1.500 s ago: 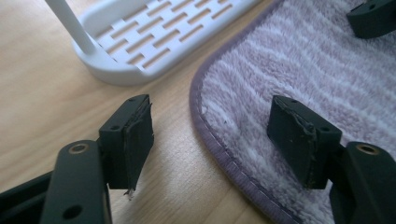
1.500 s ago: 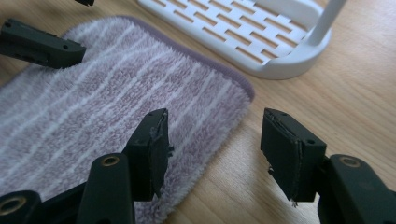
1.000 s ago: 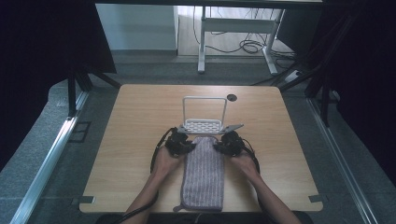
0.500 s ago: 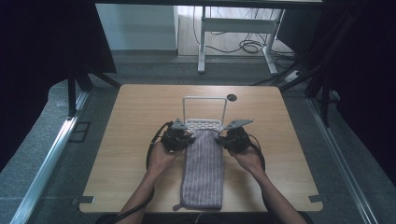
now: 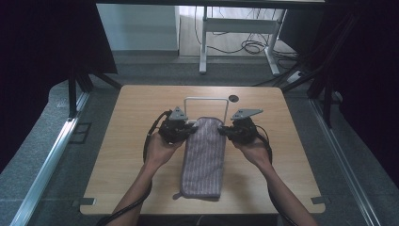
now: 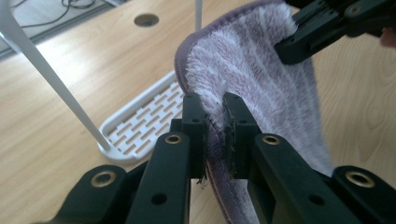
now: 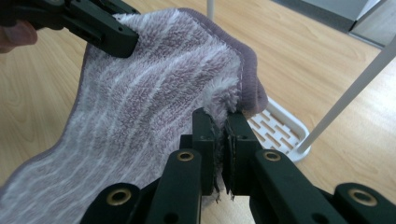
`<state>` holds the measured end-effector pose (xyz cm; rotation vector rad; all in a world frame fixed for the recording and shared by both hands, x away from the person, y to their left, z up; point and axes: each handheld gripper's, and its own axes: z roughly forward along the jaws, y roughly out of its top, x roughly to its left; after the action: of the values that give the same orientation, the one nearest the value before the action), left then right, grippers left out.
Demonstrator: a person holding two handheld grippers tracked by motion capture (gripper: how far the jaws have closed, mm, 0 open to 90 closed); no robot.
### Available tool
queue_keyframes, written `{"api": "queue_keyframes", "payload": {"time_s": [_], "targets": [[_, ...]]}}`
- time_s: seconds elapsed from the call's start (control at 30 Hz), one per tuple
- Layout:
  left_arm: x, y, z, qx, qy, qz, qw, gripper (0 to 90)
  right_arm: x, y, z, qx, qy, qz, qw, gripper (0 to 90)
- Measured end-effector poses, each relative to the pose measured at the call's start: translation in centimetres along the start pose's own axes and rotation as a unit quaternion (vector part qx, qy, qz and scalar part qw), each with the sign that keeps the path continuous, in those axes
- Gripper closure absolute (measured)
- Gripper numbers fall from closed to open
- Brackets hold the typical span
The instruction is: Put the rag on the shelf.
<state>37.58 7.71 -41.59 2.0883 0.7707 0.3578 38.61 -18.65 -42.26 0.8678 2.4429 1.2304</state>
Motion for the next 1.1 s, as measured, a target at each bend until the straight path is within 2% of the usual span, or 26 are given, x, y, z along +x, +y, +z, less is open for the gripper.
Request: {"api": "queue_keyframes", "payload": {"time_s": [0.13, 0.17, 0.3, 0.6, 0.83, 1.0, 1.1], "targets": [[0.2, 1.1, -1.0, -0.010, 0.000, -0.004, 0.9999, 80.7, -0.2, 1.2, -1.2, -0.017, 0.002, -0.001, 0.9998, 85.1], [0.3, 1.6, -1.4, -0.010, 0.006, -0.001, 0.9999, 80.7, -0.2, 1.9, -1.7, -0.022, -0.002, -0.009, 0.9997, 85.1], [0.6, 2.7, -2.1, -0.019, 0.013, 0.000, 0.9997, 80.7, -0.5, 3.0, -2.6, -0.034, -0.006, -0.010, 0.9994, 85.0], [1.1, 5.3, -3.2, -0.035, 0.030, 0.017, 0.9988, 80.7, -1.0, 5.4, -3.7, -0.042, -0.021, -0.025, 0.9986, 85.1], [1.3, 7.2, -3.9, -0.048, 0.045, 0.029, 0.9974, 80.7, -1.9, 7.4, -4.8, -0.054, -0.035, -0.023, 0.9976, 85.1], [1.5, 8.3, -4.1, -0.053, 0.054, 0.032, 0.9966, 80.6, -2.3, 8.4, -5.2, -0.059, -0.045, -0.031, 0.9968, 85.1], [1.8, 9.5, -4.5, -0.058, 0.060, 0.034, 0.9959, 80.6, -2.7, 9.6, -5.7, -0.064, -0.056, -0.035, 0.9958, 85.1]]}}
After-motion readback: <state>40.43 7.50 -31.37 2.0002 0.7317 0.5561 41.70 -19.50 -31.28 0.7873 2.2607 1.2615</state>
